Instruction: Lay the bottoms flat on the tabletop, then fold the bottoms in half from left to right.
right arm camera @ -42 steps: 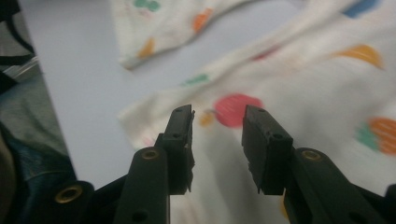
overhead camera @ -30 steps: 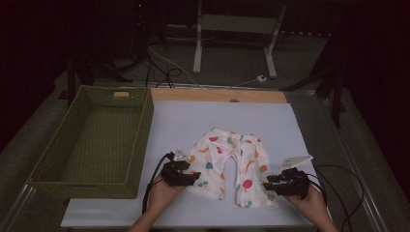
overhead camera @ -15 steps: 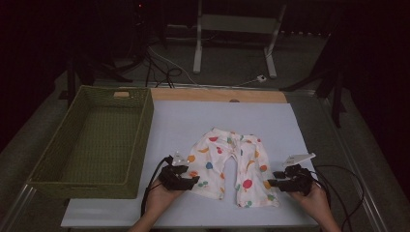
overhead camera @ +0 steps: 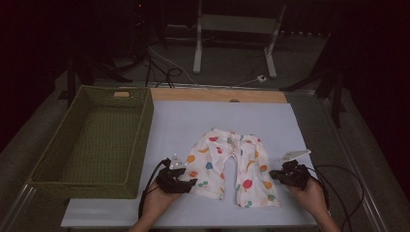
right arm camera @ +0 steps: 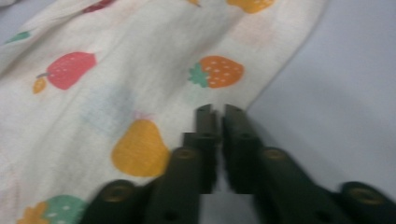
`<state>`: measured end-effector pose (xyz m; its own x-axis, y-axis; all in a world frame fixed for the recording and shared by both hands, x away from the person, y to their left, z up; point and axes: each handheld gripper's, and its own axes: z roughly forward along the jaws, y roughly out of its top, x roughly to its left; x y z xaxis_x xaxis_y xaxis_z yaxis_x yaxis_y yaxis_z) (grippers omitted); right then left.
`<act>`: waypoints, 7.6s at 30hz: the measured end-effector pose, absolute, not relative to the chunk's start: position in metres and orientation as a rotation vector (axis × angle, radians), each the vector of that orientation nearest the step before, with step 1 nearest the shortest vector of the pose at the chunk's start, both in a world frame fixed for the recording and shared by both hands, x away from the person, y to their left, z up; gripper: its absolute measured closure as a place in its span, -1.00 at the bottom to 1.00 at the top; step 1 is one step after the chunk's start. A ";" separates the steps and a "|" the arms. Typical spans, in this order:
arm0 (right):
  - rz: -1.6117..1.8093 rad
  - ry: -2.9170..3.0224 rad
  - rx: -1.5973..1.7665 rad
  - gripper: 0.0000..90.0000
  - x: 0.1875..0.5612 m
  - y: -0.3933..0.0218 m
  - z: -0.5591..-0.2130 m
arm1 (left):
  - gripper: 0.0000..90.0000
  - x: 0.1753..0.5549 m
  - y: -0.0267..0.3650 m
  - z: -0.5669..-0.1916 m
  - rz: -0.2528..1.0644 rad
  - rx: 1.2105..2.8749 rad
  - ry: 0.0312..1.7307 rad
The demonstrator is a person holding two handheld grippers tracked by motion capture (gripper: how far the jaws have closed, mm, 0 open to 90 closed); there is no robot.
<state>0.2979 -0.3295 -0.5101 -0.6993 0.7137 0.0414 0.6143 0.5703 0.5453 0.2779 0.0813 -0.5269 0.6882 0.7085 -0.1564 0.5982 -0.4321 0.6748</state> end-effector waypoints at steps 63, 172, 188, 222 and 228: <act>1.015 2.671 1.057 -0.13 0.392 -0.258 -0.451 | -0.32 0.258 0.089 -0.516 0.216 2.138 0.906; 0.948 2.732 1.067 0.89 0.473 -0.248 -0.454 | 0.95 0.253 -0.041 -0.484 -0.063 2.090 0.531; 0.904 2.669 1.210 0.87 0.462 -0.291 -0.464 | 0.95 0.248 -0.102 -0.502 -0.135 2.144 0.447; 0.855 2.736 1.261 0.17 0.445 -0.270 -0.489 | 0.27 0.251 -0.056 -0.520 -0.099 2.220 0.540; 0.836 2.755 1.238 -0.06 0.443 -0.259 -0.497 | 0.08 0.248 -0.055 -0.532 -0.111 2.204 0.550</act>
